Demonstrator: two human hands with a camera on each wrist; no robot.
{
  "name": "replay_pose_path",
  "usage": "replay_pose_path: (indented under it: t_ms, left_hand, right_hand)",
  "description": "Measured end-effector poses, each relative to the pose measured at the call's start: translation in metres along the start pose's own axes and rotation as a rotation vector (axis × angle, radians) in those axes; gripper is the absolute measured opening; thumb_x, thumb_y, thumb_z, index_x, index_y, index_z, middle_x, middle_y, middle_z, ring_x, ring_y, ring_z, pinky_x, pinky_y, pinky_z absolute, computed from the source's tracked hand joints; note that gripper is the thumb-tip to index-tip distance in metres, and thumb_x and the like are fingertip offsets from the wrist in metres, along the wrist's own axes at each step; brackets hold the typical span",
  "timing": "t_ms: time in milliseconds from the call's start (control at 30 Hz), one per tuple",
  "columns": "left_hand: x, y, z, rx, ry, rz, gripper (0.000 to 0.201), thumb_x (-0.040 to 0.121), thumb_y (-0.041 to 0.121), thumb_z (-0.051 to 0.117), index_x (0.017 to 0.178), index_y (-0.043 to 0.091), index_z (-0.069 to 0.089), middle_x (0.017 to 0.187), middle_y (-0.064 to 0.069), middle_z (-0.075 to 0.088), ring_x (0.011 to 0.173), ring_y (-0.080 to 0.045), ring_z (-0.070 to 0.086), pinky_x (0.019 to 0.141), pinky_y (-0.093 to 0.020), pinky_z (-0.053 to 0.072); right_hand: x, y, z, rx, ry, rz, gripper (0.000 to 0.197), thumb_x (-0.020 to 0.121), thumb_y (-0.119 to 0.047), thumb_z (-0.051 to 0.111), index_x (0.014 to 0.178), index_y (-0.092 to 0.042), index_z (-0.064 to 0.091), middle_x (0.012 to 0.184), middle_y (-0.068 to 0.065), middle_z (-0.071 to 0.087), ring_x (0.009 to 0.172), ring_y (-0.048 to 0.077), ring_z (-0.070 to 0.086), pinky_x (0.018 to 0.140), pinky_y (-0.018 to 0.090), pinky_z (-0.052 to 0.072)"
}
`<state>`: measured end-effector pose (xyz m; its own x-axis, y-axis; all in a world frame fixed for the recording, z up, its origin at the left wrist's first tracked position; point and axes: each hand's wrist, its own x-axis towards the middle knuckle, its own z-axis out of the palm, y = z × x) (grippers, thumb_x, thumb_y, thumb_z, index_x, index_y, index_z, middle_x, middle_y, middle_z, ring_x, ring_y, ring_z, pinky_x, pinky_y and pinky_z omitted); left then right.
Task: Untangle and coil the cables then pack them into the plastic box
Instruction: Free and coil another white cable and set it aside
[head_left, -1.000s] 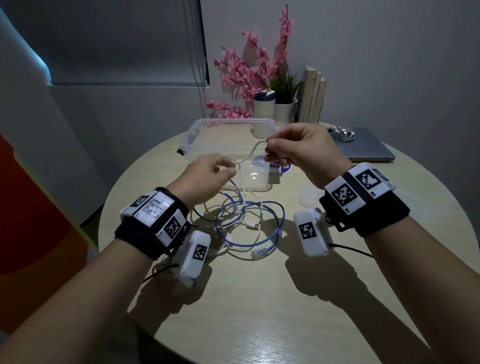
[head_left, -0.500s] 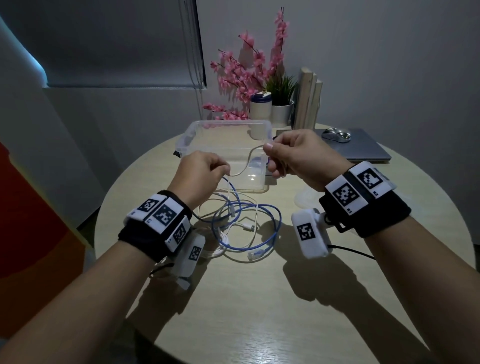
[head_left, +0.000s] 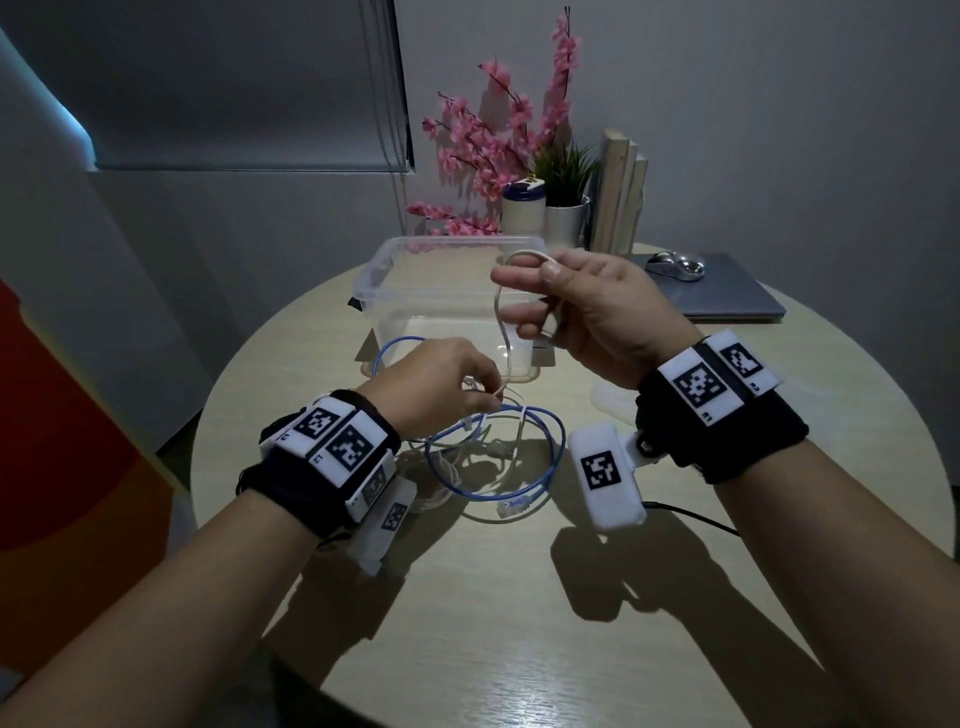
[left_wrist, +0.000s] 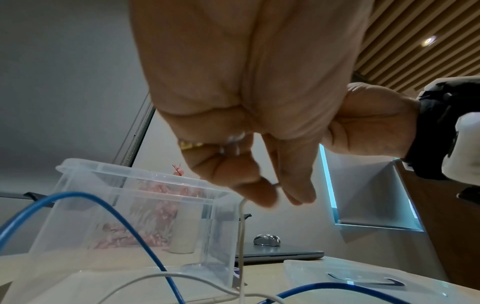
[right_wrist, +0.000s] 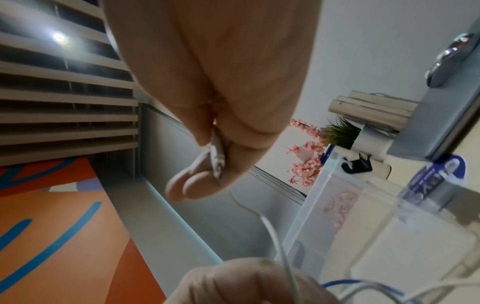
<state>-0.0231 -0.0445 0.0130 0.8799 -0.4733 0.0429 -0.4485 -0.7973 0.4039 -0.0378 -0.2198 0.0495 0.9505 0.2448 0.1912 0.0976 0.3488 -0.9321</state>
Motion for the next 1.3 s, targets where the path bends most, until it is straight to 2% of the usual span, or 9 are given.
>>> replay_pose_path:
  t_ms: [167, 300, 433, 600, 767, 867, 1000, 1133, 1300]
  left_hand:
    - [-0.008, 0.005, 0.004, -0.163, -0.188, 0.028, 0.012, 0.091, 0.014, 0.062, 0.083, 0.021, 0.066, 0.059, 0.017, 0.06, 0.057, -0.003, 0.064, 0.052, -0.009, 0.044]
    - [-0.01, 0.007, -0.004, -0.154, -0.158, 0.093, 0.018, 0.092, 0.012, 0.06, 0.085, 0.027, 0.064, 0.069, 0.016, 0.062, 0.063, 0.005, 0.062, 0.06, -0.008, 0.044]
    - [-0.003, 0.006, -0.016, -0.096, 0.187, 0.186, 0.015, 0.091, 0.008, 0.061, 0.099, 0.018, 0.069, 0.083, 0.01, 0.063, 0.077, -0.005, 0.062, 0.075, -0.02, 0.051]
    - [0.005, 0.003, -0.034, 0.023, 0.515, 0.319, 0.007, 0.092, 0.012, 0.058, 0.092, 0.011, 0.064, 0.086, 0.001, 0.058, 0.079, -0.021, 0.061, 0.071, -0.035, 0.048]
    - [0.012, -0.011, -0.04, -0.153, 0.566, 0.119, 0.01, 0.096, 0.015, 0.054, 0.089, 0.018, 0.061, 0.089, -0.001, 0.06, 0.066, -0.011, 0.067, 0.062, -0.031, 0.056]
    - [0.009, -0.011, -0.034, -0.184, 0.473, -0.01, 0.012, 0.097, 0.02, 0.052, 0.087, 0.021, 0.058, 0.09, -0.003, 0.062, 0.053, -0.006, 0.062, 0.046, -0.018, 0.047]
    - [0.003, 0.0, -0.007, -0.13, 0.265, -0.037, 0.011, 0.097, 0.022, 0.052, 0.087, 0.025, 0.056, 0.085, 0.001, 0.065, 0.062, -0.013, 0.061, 0.056, -0.027, 0.049]
    - [-0.003, 0.009, 0.011, -0.018, 0.117, -0.027, 0.002, 0.094, 0.025, 0.053, 0.094, 0.023, 0.054, 0.083, 0.004, 0.064, 0.064, -0.013, 0.057, 0.059, -0.027, 0.045]
    - [-0.013, 0.015, 0.014, 0.037, -0.164, 0.041, 0.007, 0.093, 0.026, 0.055, 0.092, 0.023, 0.061, 0.074, 0.006, 0.067, 0.057, -0.013, 0.062, 0.059, -0.029, 0.053]
  right_hand:
    - [0.006, 0.004, 0.002, 0.257, 0.168, -0.04, 0.025, 0.103, -0.011, 0.031, 0.098, -0.003, 0.054, 0.116, 0.023, 0.06, 0.107, 0.032, 0.061, 0.09, 0.041, 0.053]
    - [0.012, 0.015, -0.004, -0.217, 0.337, -0.116, 0.023, 0.1, -0.006, 0.037, 0.1, -0.009, 0.06, 0.091, 0.004, 0.058, 0.083, 0.014, 0.051, 0.082, 0.03, 0.043]
    - [0.014, 0.026, -0.007, -0.81, 0.258, -0.05, 0.024, 0.099, -0.01, 0.04, 0.114, -0.01, 0.059, 0.11, 0.009, 0.065, 0.103, 0.023, 0.06, 0.095, 0.037, 0.046]
    - [0.005, 0.023, 0.001, -0.759, 0.089, 0.045, 0.026, 0.102, -0.018, 0.036, 0.101, -0.003, 0.058, 0.055, -0.001, 0.05, 0.053, 0.019, 0.052, 0.065, 0.035, 0.044]
    - [-0.003, 0.015, 0.003, -0.599, -0.059, 0.078, 0.044, 0.099, -0.037, 0.042, 0.074, -0.005, 0.06, 0.043, -0.009, 0.033, 0.046, 0.012, 0.027, 0.051, 0.024, 0.03]
    - [-0.005, 0.012, 0.005, -0.4, -0.064, 0.061, 0.043, 0.102, -0.029, 0.038, 0.064, -0.009, 0.048, 0.043, -0.005, 0.028, 0.045, 0.013, 0.021, 0.051, 0.027, 0.024]
    - [0.0, 0.006, 0.007, -0.146, 0.043, -0.004, 0.04, 0.104, -0.025, 0.03, 0.072, -0.009, 0.048, 0.046, 0.002, 0.049, 0.038, 0.012, 0.033, 0.046, 0.024, 0.027]
    - [0.002, 0.004, 0.009, -0.015, 0.099, -0.007, 0.036, 0.104, -0.026, 0.029, 0.085, -0.006, 0.051, 0.084, 0.015, 0.07, 0.05, 0.015, 0.061, 0.048, 0.022, 0.038]
    - [0.007, 0.011, 0.005, 0.056, 0.18, -0.037, 0.03, 0.103, -0.019, 0.034, 0.093, -0.004, 0.058, 0.095, 0.013, 0.058, 0.089, 0.021, 0.059, 0.084, 0.035, 0.052]
